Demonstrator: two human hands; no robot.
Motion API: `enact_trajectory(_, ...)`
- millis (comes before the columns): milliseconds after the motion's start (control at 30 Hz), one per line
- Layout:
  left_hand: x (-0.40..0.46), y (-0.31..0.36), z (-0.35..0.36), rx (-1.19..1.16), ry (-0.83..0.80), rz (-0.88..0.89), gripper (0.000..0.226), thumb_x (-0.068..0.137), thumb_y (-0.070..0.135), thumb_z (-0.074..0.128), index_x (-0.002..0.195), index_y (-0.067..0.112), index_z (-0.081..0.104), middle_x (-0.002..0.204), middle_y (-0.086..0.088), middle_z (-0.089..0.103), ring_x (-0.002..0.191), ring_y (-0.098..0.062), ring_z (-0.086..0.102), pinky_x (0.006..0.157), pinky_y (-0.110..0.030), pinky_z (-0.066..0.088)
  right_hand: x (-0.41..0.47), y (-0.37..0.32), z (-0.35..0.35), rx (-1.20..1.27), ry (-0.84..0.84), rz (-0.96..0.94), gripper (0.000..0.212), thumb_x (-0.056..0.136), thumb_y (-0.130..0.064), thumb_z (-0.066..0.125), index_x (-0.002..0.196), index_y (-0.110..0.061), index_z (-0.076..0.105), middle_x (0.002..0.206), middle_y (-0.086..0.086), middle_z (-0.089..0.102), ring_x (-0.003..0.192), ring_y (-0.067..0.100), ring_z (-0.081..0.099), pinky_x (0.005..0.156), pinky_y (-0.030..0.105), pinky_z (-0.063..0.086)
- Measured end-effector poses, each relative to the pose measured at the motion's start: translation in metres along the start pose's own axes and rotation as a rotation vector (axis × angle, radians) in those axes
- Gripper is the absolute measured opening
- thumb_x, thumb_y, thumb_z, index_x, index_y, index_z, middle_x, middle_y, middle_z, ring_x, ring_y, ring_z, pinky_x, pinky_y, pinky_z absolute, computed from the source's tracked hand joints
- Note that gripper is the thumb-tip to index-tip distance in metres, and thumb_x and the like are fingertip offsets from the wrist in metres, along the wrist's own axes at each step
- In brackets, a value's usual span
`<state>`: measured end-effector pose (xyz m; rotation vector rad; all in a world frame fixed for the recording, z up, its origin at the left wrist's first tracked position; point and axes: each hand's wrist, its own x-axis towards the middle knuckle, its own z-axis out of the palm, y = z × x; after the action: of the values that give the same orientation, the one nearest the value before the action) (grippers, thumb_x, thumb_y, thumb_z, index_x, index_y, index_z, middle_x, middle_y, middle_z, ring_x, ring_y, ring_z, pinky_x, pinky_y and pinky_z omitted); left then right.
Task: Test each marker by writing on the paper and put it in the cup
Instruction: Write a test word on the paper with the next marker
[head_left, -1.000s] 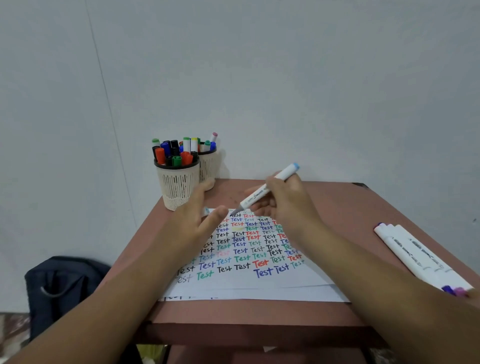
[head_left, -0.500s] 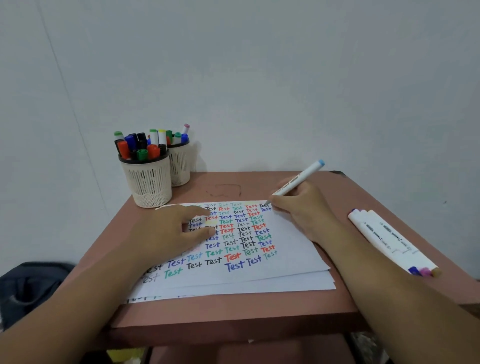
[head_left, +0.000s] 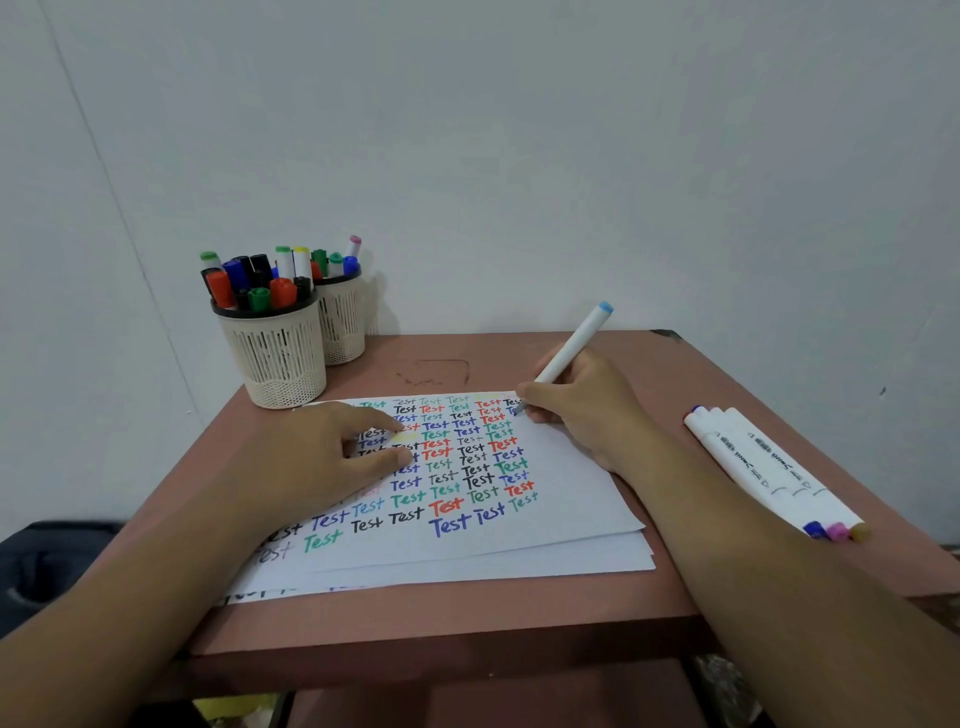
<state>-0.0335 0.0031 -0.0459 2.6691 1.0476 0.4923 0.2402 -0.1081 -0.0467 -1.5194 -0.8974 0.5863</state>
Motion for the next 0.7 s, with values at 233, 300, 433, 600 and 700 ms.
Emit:
enact_trajectory(233,-0.0003,-0.0013,0.0011,-0.027,0.007,0.001,0.050,0.078,0.081,0.052,0.117,0.054,0.064,0.069,0.006,0.058,0.064,-0.009,0.056,0.059,-0.030,0.043,-0.0019,-0.0007,0.0002,-0.029,0.001,0.001,0.022,0.082,0.002,0.079,0.093,-0.005,0.060,0.078,0.013,0.066,0.067,0.023,0.066,0.073,0.041,0.062)
enact_trajectory(300,0.0000,-0.0018,0.0016,-0.037,0.007,0.001,0.050,0.077,0.081,0.052,0.118,0.053,0.064,0.068,0.005,0.058,0.063,-0.009,0.056,0.058,-0.030,0.040,-0.0014,-0.0001,0.0004,-0.019,0.013,-0.005,0.023,0.082,0.000,0.080,0.092,-0.006,0.061,0.077,0.011,0.067,0.067,0.022,0.067,0.075,0.042,0.062)
enact_trajectory(433,-0.0006,0.0009,-0.0005,-0.029,-0.011,0.001,0.049,0.079,0.079,0.052,0.119,0.053,0.063,0.070,0.005,0.059,0.065,-0.010,0.056,0.059,-0.030,0.042,-0.0019,-0.0009,0.0006,-0.005,0.015,-0.006,0.023,0.083,0.000,0.081,0.093,-0.007,0.061,0.081,0.012,0.067,0.067,0.020,0.069,0.074,0.039,0.064)
enact_trajectory(600,-0.0021,0.0037,-0.0016,-0.028,-0.010,-0.002,0.048,0.080,0.078,0.053,0.119,0.052,0.063,0.068,0.006,0.057,0.063,-0.009,0.055,0.058,-0.029,0.039,-0.0043,-0.0028,0.0016,-0.040,-0.003,-0.012,0.023,0.084,-0.002,0.081,0.095,-0.007,0.062,0.082,0.011,0.068,0.070,0.019,0.069,0.075,0.038,0.065)
enact_trajectory(700,-0.0017,0.0030,-0.0014,-0.030,-0.008,-0.003,0.049,0.079,0.078,0.052,0.118,0.052,0.064,0.068,0.005,0.058,0.063,-0.010,0.056,0.057,-0.029,0.040,-0.0046,-0.0030,0.0022,-0.087,0.019,-0.012,0.023,0.085,-0.003,0.080,0.095,-0.011,0.061,0.083,0.011,0.068,0.069,0.018,0.068,0.073,0.036,0.064)
